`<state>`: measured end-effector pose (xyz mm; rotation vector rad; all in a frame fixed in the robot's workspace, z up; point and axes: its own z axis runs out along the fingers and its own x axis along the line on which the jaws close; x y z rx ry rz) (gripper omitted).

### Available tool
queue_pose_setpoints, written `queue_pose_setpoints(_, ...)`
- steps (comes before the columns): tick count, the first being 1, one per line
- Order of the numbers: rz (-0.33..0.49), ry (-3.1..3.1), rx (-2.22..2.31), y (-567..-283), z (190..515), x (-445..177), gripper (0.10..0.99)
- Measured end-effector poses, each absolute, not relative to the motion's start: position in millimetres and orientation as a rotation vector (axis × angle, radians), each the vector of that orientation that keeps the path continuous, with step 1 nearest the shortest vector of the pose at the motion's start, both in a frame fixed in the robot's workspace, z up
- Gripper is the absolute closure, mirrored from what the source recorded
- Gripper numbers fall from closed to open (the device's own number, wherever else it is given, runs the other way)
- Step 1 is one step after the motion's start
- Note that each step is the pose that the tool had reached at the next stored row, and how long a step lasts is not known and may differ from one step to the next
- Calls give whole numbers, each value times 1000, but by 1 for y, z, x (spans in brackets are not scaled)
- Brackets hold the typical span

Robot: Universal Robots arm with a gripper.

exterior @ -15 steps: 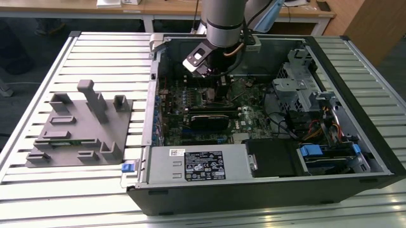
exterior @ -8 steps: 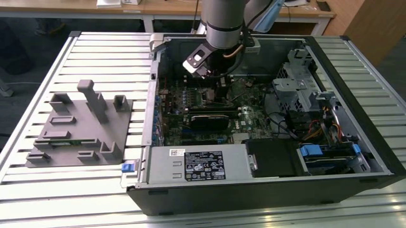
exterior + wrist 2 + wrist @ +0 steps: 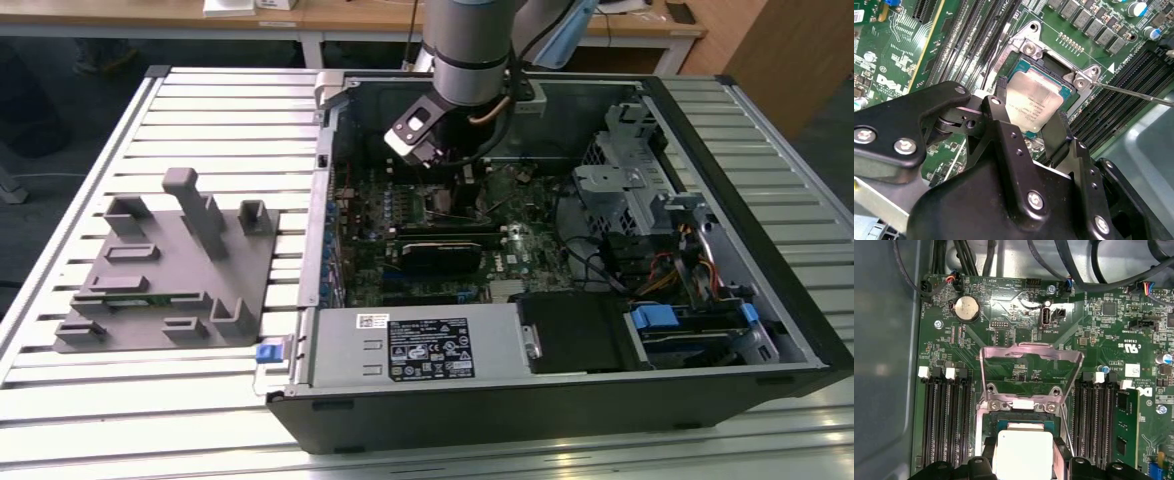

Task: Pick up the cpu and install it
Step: 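Place the cpu into insertion slot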

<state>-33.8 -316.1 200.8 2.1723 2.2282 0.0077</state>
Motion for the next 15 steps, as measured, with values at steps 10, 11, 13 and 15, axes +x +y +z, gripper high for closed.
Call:
queue_pose_setpoints(10,8,2228,2172,-315,196,-33,557)
queue_pose_setpoints(11,8,2228,2172,-315,196,-33,557)
queue_pose_setpoints(13,7,2228,2172,-315,195,-33,557)
queue_pose_setpoints(15,7,2228,2172,-315,195,-33,557)
